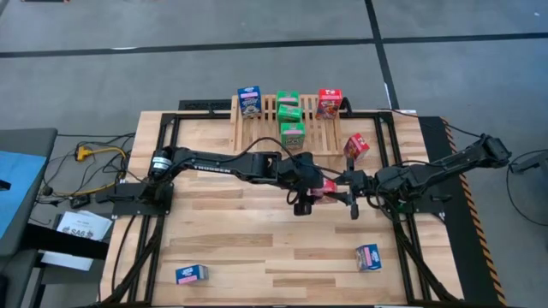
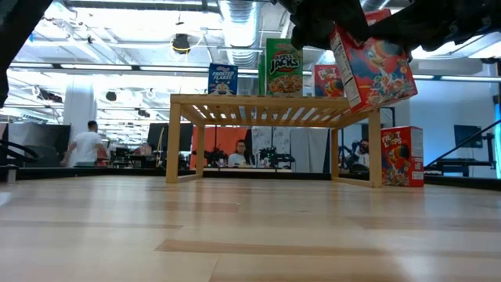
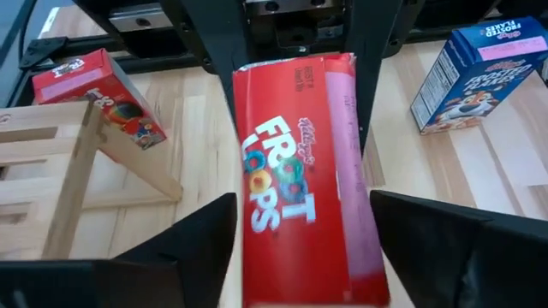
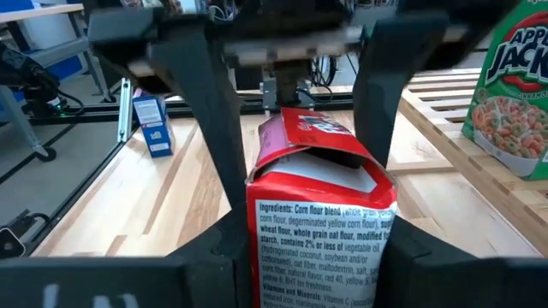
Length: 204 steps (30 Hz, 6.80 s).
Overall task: Stack cereal on shelf
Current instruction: Put the bottom red cereal box on the shelf aligned with the other red cereal box
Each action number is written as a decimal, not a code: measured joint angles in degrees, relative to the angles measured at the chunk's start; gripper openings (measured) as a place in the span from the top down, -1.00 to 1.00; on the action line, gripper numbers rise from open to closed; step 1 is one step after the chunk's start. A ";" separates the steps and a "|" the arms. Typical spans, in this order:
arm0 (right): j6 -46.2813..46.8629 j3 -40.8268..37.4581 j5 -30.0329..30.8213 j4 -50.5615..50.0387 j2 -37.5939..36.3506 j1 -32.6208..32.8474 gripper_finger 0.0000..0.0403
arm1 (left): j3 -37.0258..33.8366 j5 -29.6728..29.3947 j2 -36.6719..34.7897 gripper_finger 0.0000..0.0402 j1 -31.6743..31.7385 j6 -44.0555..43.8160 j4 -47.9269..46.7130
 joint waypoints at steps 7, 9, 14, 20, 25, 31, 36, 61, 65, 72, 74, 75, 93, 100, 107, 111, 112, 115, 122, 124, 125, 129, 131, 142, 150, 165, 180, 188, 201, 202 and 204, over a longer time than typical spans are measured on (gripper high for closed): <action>-0.59 0.02 0.06 -0.08 -1.21 -1.70 0.17 | 0.04 -4.75 -7.59 -0.38 -0.04 2.47 -9.16; -2.12 0.02 0.23 -0.15 -2.14 -3.03 0.16 | 0.04 -7.18 -9.48 -0.39 -0.02 2.47 -12.64; -7.11 0.06 0.20 -0.14 -5.91 -8.12 0.16 | 0.00 -8.19 -14.17 -0.39 0.02 1.59 -20.20; -13.26 0.06 -3.88 0.34 -11.81 -18.00 0.16 | -3.64 -7.74 -19.49 -0.39 -0.04 -0.61 -24.65; -13.92 0.06 -17.96 1.50 -15.78 -30.86 0.18 | -9.31 -7.84 -24.64 -0.39 0.02 -2.58 -22.75; -10.42 0.06 -37.88 6.69 -14.25 -49.62 0.18 | -15.73 -7.87 -30.13 -0.39 0.02 -4.53 -19.17; -4.06 0.06 -51.84 11.06 -8.64 -61.98 0.18 | -19.34 -7.89 -32.78 -0.39 0.00 -5.44 -17.52; -2.32 3.40 -58.64 29.80 16.56 -66.86 0.19 | -20.81 -7.91 -33.41 -0.39 -0.04 -5.13 -16.45; -2.54 4.47 -58.64 29.98 18.59 -66.86 0.19 | -20.81 -7.91 -33.41 -0.39 -0.04 -5.56 -16.48; -4.63 4.50 -58.45 28.53 17.79 -66.86 0.19 | -20.81 -7.91 -33.41 -0.39 -0.04 -5.57 -16.63; -5.18 4.50 -58.37 27.42 16.88 -67.10 0.19 | -20.79 -7.91 -33.41 -0.39 -0.04 -5.56 -16.63; -5.18 4.50 -58.36 26.86 16.49 -67.40 0.19 | -20.79 -7.91 -33.41 -0.39 -0.04 -5.15 -16.78; -4.70 4.52 -58.34 24.62 15.76 -68.72 0.19 | -55.94 -6.85 -69.07 -0.39 -0.81 -6.38 0.30; -4.61 4.52 -58.34 24.44 15.74 -68.65 0.19 | -74.68 -6.85 -86.54 -0.39 -0.81 -6.63 7.80; -4.61 4.50 -58.34 24.48 15.74 -68.65 0.19 | -90.47 -6.86 -104.19 -0.39 -0.83 -5.15 14.36; -4.62 4.48 -58.34 24.68 15.74 -68.65 0.19 | -96.55 -6.84 -113.08 -0.39 -0.83 -6.51 15.06; -4.61 4.48 -58.34 24.68 15.75 -68.65 0.19 | -97.77 -6.84 -115.06 -0.39 -0.83 -6.51 15.13; -4.61 4.47 -58.34 24.70 15.76 -68.65 0.19 | -100.60 -7.19 -117.65 -0.39 -0.83 -5.88 15.76; -4.52 4.45 -58.35 24.76 15.78 -68.65 0.19 | -103.27 -9.74 -115.55 -0.39 -0.79 -6.23 14.99; -4.55 4.44 -58.34 24.77 15.78 -68.65 0.19 | -103.65 -10.58 -115.69 -0.39 -0.79 -6.40 15.76; -4.55 4.44 -58.34 24.77 15.78 -68.65 0.19 | -103.90 -11.04 -115.69 -0.39 -0.79 -6.69 15.84; -4.57 4.44 -58.34 24.77 15.78 -68.65 0.19 | -104.58 -12.48 -115.60 -0.39 -0.79 -8.42 15.14; -4.57 4.44 -58.34 24.74 15.78 -68.65 0.19 | -104.57 -12.43 -115.61 -0.39 -0.79 -9.25 15.00; -4.59 4.44 -58.34 24.74 15.78 -68.65 0.18 | -104.52 -12.26 -115.59 -0.39 -0.79 -9.06 13.45; -4.63 4.44 -58.34 24.70 15.78 -68.65 0.18 | -104.35 -12.26 -115.61 -0.39 -0.79 -7.52 12.14; -2.88 4.44 -58.16 23.91 15.78 -68.65 0.18 | -104.37 -12.21 -115.61 -0.39 -0.79 -7.52 11.98; -3.35 4.45 -58.31 22.07 15.78 -69.42 0.18 | -104.41 -12.21 -115.61 -0.39 -0.79 -7.50 11.92; -3.54 4.39 -56.83 19.95 15.85 -69.42 -0.09 | -104.44 -12.21 -115.61 -0.39 -0.79 -7.50 11.92; -2.75 4.33 -53.99 17.20 14.95 -69.30 -0.35 | -104.46 -12.19 -115.61 -0.39 -0.79 -7.50 11.92; -2.87 4.33 -53.99 16.22 14.35 -69.27 -0.35 | -104.46 -12.20 -115.61 -0.39 -0.79 -7.50 11.92; -3.04 4.33 -53.99 13.90 12.78 -69.26 -0.35 | -104.46 -12.19 -115.61 -0.39 -0.79 -7.50 11.91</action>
